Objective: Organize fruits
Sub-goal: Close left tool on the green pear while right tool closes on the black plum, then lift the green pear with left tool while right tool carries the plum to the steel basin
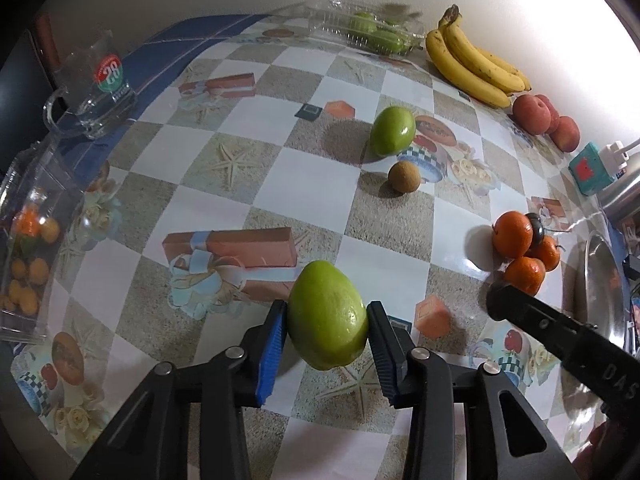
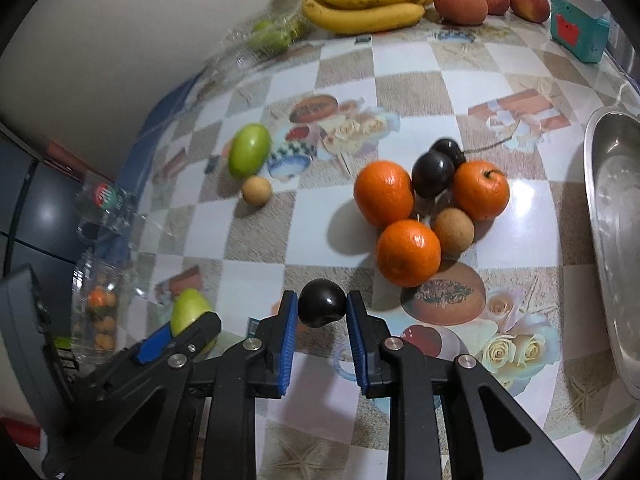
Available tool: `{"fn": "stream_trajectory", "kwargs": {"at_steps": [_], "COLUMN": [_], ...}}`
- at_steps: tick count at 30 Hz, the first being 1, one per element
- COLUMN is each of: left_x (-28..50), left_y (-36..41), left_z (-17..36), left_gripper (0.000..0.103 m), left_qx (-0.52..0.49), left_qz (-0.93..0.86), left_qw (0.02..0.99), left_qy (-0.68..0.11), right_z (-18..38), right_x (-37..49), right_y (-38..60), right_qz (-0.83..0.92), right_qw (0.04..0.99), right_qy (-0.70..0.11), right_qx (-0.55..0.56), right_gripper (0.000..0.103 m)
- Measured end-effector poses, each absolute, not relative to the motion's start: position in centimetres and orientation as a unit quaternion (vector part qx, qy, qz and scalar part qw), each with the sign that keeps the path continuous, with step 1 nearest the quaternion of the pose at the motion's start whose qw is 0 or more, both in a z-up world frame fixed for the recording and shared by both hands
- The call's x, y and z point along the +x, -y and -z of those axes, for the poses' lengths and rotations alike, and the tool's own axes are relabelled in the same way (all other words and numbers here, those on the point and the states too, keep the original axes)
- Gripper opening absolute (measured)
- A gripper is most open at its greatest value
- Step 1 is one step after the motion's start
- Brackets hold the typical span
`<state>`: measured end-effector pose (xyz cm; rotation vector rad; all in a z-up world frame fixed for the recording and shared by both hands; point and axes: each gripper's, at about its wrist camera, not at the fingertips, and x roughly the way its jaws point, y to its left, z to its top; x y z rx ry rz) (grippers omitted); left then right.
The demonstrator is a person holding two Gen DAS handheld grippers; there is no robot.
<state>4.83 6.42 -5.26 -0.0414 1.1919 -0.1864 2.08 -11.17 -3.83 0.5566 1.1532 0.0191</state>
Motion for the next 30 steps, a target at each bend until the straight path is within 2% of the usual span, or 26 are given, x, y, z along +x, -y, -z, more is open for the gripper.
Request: {"fn": "stream_trajectory", "kwargs": {"at_steps": [11,30], "left_x": [5.9,6.1], "left_y": [-4.1,8.0], "left_z": [1.9,-2.6], "left_gripper": [0.043,0.043], "left_qx": [-0.016,0.016], "left_qz": [0.083,0.142], "left_qw": [0.834,0.839], "left_qy": [-0.545,-0.526], "right_z": [1.1,-0.6], "right_x": [0.7,-4.4], "right_y": [14.6,25.6], "right_qz": [0.031,0.175], "right_qw": [0.815,0.8], "right_qy": [-0.502,-0.449], "right_qx": [0.289,0.357], "right_gripper": [0.026,0.026]}}
